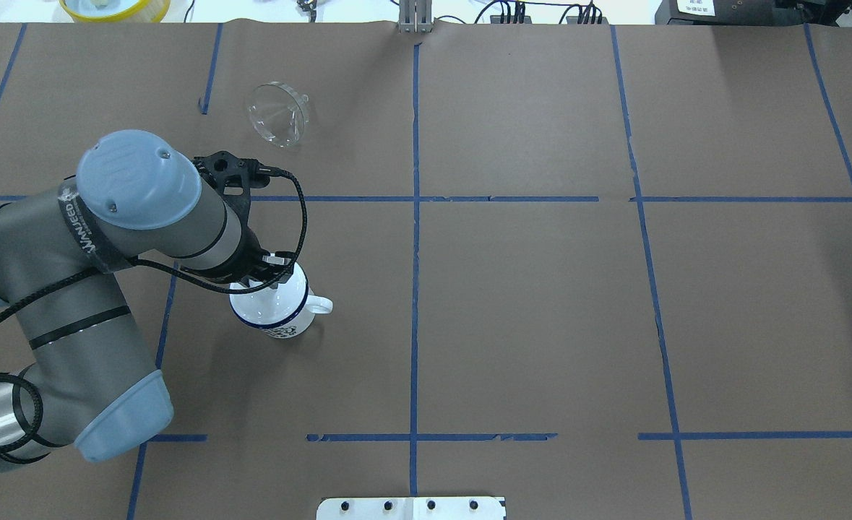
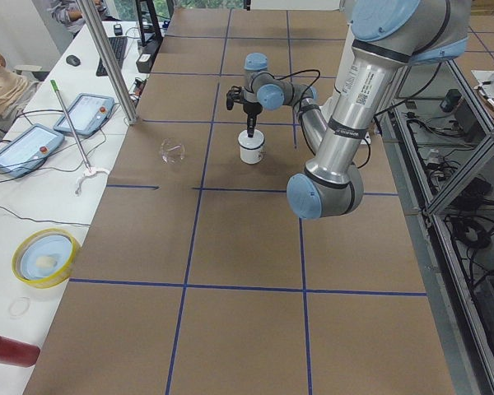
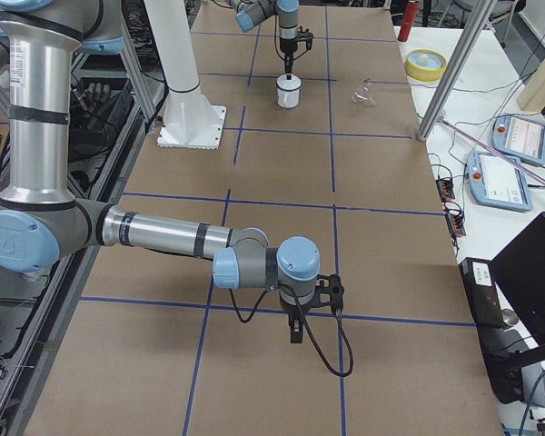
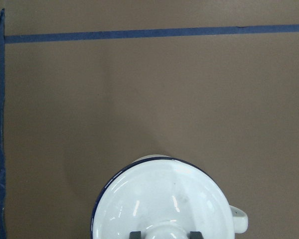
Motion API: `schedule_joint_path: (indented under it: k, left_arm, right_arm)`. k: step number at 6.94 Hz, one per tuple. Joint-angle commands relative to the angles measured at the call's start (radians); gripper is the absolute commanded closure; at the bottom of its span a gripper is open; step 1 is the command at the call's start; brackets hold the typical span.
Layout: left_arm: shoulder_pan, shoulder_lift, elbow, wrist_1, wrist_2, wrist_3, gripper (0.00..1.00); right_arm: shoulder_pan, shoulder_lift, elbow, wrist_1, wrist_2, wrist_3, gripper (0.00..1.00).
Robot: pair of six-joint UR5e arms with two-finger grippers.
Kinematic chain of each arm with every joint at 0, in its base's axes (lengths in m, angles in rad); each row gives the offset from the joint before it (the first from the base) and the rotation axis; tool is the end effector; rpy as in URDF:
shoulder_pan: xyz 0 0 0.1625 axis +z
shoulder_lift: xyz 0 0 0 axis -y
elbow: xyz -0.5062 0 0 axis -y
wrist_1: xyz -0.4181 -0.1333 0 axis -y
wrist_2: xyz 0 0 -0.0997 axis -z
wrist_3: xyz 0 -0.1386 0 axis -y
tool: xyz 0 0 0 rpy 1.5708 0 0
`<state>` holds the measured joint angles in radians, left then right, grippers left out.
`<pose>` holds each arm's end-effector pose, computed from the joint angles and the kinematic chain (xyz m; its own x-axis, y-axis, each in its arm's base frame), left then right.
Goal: Remove funnel from cup
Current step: 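Lower the white cap onto the mug's opening, then open the left gripper and withdraw it away from the mug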
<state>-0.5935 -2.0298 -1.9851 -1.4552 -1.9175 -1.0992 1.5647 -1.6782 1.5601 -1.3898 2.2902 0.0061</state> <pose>0.4946 -0.4377 0.3220 0.6875 0.0516 -0.7244 0.0225 0.9955 0.0923 0.0391 -0.4672 0.8128 0.7520 -0.0399 0.6580 0.0015 0.9983 0.0588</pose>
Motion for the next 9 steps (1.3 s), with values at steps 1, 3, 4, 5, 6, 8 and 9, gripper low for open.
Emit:
schedule_joint_path:
  k: [1,3,4,5,6,8,9]
  left_arm:
    - [0.0,0.002,-0.004,-0.001,0.0,0.005,0.0]
    - [-0.006,0.008,-0.036,-0.001,0.0,0.012,0.0]
    - [-0.034,0.017,-0.097,-0.001,-0.009,0.142,0.0]
    - [-0.133,0.073,-0.13,-0.019,-0.067,0.291,0.0]
    - [-0.261,0.132,-0.13,-0.039,-0.183,0.373,0.0]
    - [-0.525,0.305,-0.097,-0.06,-0.343,0.752,0.0]
    - [-0.639,0.374,-0.025,-0.059,-0.388,0.93,0.0]
  right_arm:
    - [0.0,0.0,0.0,0.0,0.0,0.0,0.0]
    - [0.0,0.0,0.0,0.0,0.0,0.0,0.0]
    - [0.0,0.0,0.0,0.0,0.0,0.0,0.0]
    - [0.0,0.0,0.0,0.0,0.0,0.0,0.0]
    - [0.0,0.0,0.0,0.0,0.0,0.0,0.0]
    - [0.0,0.0,0.0,0.0,0.0,0.0,0.0]
    - [0.0,0.0,0.0,0.0,0.0,0.0,0.0]
